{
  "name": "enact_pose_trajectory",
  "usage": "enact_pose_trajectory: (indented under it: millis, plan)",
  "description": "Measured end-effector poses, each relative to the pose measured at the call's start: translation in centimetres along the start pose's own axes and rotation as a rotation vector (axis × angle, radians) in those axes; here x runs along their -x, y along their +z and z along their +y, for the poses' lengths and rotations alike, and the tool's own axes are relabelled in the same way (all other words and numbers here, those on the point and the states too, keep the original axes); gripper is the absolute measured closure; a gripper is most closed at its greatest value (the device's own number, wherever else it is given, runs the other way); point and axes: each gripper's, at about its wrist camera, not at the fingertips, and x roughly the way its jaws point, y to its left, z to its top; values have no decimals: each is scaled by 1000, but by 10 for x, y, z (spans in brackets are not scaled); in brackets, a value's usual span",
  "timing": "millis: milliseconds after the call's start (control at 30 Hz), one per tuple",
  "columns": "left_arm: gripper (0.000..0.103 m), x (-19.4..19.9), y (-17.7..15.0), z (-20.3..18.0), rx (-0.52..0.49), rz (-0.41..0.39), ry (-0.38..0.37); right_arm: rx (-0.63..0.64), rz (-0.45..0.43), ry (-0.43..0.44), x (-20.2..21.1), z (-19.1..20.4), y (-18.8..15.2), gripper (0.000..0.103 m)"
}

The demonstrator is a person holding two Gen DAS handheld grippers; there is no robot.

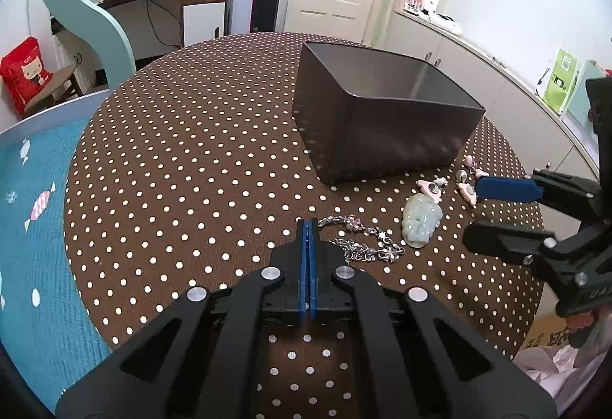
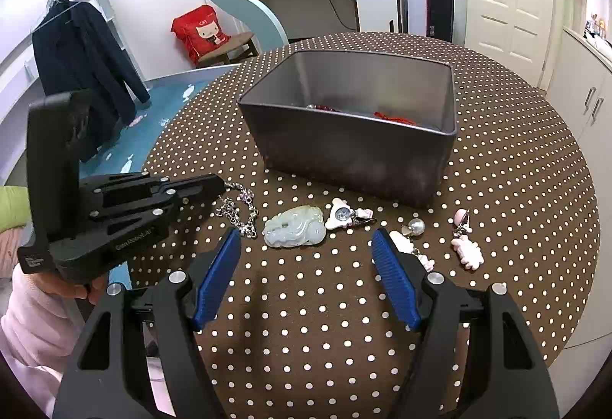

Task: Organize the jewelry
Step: 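Lower the right gripper to the jade pendant while the left gripper reaches the silver chain, then grasp the jade pendant with the right gripper while the left gripper grasps the silver chain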

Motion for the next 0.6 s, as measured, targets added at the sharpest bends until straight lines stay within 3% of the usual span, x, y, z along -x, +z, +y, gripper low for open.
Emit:
enact_pose_trajectory:
  millis: [167,300,433,467,500,533,600]
  plan:
    - [103,15,3,11,72,-37,-31,32,9,-7,-10,8,0,36]
    - [103,31,11,14,75,-82,-33,48,26,-23,-22,13,1,51]
    - [102,32,13,13,46,-67,-60,110,28,-64,-30,24,0,52]
    - [96,28,11,11,30,-45,-59,118,29,-69,-31,25,0,52]
    - [76,24,9,9,22,-29,-57,129,29,-74,-31,26,0,52]
    - [69,18,7,7,16,-11,-53,136,28,-77,-31,26,-1,52]
    - [68,7,3,2,-9,17,-38,154,25,-87,-32,27,-2,52]
